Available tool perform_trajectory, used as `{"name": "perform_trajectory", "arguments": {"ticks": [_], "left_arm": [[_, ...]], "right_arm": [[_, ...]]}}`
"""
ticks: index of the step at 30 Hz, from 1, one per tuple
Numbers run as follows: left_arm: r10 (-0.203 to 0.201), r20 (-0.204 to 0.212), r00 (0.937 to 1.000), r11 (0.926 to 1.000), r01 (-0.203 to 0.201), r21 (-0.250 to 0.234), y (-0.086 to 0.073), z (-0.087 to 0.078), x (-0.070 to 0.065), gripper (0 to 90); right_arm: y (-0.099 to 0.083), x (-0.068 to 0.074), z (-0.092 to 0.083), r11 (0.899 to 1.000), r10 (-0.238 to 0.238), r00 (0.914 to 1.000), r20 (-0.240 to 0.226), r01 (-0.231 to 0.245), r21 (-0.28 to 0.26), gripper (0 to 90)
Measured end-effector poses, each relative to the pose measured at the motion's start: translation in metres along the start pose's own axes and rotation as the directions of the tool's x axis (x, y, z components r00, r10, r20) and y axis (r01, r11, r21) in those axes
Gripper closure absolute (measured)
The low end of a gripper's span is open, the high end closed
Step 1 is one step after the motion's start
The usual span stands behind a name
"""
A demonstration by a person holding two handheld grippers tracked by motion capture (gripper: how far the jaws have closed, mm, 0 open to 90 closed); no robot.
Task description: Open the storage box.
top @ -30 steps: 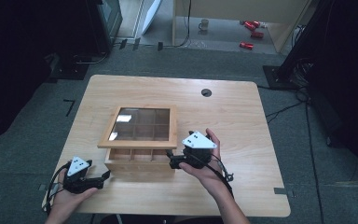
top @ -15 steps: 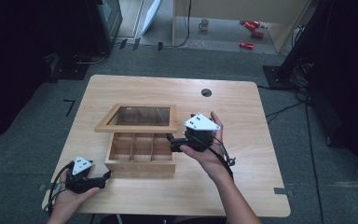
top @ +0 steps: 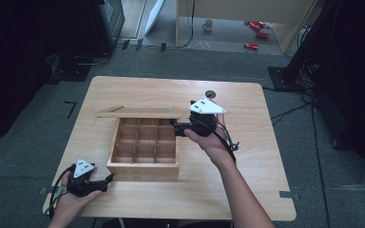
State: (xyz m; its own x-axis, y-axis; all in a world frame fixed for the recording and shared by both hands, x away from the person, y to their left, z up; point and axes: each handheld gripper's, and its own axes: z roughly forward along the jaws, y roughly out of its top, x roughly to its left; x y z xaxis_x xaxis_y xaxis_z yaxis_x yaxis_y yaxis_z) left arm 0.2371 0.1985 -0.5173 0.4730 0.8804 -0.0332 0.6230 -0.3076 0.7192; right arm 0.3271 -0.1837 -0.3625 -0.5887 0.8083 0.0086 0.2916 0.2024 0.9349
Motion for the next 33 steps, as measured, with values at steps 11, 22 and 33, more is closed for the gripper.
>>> {"name": "perform_trajectory", "arguments": {"ticks": [11, 22, 33], "left_arm": [[-0.003, 0.011, 0.9999, 1.0000, 0.003, 0.000, 0.000, 0.000, 0.001, 14.2], [-0.004, 0.012, 0.9999, 1.0000, 0.004, -0.002, 0.000, 0.000, 0.000, 14.2], [-0.007, 0.025, 0.9997, 1.0000, 0.007, -0.003, 0.001, 0.000, 0.001, 14.2]], "right_arm": [[0.007, -0.012, 0.027, 1.000, 0.024, 0.9995, -0.019, -0.024, 0.012, 32.7], [0.022, -0.028, 0.050, 0.998, 0.067, 0.9956, -0.065, -0.068, -0.015, 45.1], [0.026, -0.042, 0.076, 0.993, 0.116, 0.9912, -0.065, -0.118, -0.029, 45.1]]}}
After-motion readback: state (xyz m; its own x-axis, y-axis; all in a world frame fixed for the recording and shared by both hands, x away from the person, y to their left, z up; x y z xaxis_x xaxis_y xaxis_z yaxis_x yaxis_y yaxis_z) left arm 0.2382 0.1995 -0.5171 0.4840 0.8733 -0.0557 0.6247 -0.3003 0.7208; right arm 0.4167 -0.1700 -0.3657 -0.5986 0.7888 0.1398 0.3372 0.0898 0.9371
